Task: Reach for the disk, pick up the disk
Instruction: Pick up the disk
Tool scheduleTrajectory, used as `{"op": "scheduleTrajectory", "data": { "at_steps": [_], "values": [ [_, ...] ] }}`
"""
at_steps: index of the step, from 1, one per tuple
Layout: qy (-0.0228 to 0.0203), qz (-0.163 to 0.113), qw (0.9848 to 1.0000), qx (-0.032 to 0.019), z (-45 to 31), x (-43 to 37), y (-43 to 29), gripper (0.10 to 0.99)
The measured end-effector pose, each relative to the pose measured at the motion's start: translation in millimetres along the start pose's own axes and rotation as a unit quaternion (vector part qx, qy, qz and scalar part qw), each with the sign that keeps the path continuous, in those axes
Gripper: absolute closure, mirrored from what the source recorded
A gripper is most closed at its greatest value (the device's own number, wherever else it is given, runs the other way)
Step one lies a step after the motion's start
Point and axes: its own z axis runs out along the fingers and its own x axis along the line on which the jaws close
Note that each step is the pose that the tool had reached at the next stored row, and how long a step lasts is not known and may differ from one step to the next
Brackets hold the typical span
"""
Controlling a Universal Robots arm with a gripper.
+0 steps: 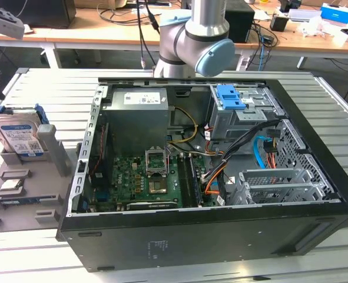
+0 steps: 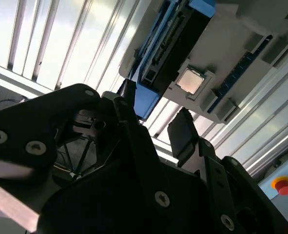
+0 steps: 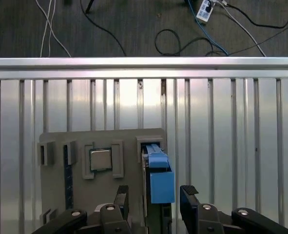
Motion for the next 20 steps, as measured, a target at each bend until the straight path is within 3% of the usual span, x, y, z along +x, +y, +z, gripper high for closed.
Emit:
{"op": "scheduleTrajectory", "data": {
  "at_steps": [5,13,20],
  "values": [
    [-0.0004,0.009,1.0,0.0,9.4,-7.5,-0.3,0.541],
    [-0.0004,0.009,1.0,0.0,25.7,-7.6,-0.9,0.541],
    [-0.0003,0.009,1.0,0.0,31.5,-7.6,-1.1,0.541]
  ]
}}
